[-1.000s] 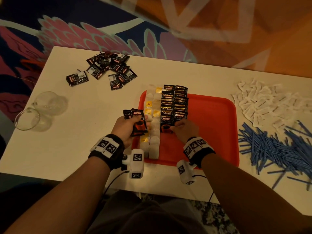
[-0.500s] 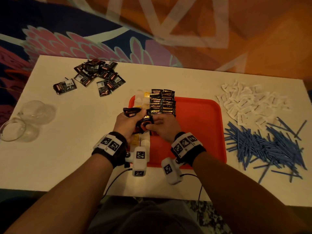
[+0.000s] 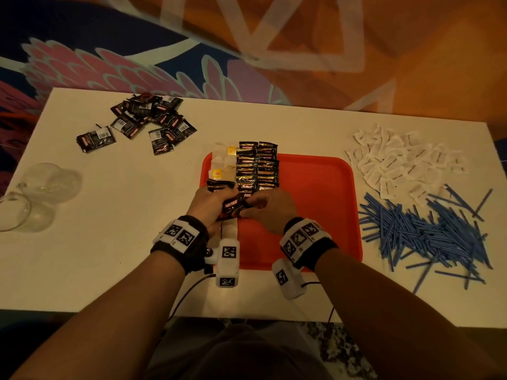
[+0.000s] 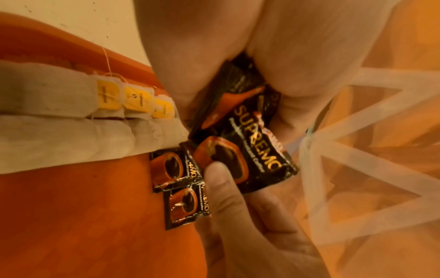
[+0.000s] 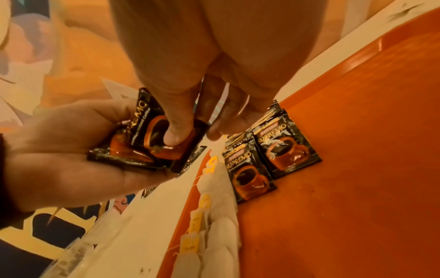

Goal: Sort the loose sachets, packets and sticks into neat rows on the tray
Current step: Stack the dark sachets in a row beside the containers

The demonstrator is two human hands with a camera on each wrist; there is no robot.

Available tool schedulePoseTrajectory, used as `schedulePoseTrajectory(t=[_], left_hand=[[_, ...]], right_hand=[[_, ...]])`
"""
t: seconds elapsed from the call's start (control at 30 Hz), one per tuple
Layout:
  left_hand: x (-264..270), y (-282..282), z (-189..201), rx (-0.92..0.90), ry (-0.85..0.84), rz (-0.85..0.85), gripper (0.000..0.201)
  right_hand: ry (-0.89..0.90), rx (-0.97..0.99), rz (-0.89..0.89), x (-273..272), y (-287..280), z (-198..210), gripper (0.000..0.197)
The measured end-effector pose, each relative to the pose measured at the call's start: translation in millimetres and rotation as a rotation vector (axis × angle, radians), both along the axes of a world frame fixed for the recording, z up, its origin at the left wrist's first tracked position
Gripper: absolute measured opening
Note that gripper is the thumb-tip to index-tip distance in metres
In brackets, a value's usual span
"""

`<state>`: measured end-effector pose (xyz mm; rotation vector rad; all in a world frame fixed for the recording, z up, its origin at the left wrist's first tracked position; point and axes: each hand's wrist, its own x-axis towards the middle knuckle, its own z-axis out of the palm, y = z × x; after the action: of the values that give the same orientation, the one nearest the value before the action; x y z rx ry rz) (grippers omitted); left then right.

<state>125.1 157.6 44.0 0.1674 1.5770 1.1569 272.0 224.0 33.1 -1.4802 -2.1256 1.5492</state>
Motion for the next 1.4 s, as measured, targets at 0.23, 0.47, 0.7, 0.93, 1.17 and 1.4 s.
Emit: schedulePoseTrajectory(t=[0.23, 0.47, 0.7, 0.93, 1.17, 1.4], left_hand=[[6, 1, -4, -0.038, 0.159, -0.02, 0.011], [7, -2, -13, -0.091, 0.435, -0.159, 0.028], [13, -6, -13, -0.124, 0.364, -0.196, 0.03], [15, -5, -10, -0.141, 0.371, -0.199, 0.032], [18, -4, -15, -0.155, 0.283, -0.155, 0.013], [16, -2, -16, -0.153, 0.106, 0.009, 0.012]], right_hand=[[-0.139, 0.005, -0.008, 23, -1, -21, 0.02], [-0.303, -0.068, -0.167, 51, 16, -47, 0.024], [-0.311, -0.118, -0.262, 43, 27, -50, 0.019], [-0.335, -0.113, -0.224, 36, 27, -52, 0.022], [-0.25, -0.106, -0.288, 43, 26, -49, 0.023], [-0.22, -0.078, -0.255, 52, 24, -42, 0.021]])
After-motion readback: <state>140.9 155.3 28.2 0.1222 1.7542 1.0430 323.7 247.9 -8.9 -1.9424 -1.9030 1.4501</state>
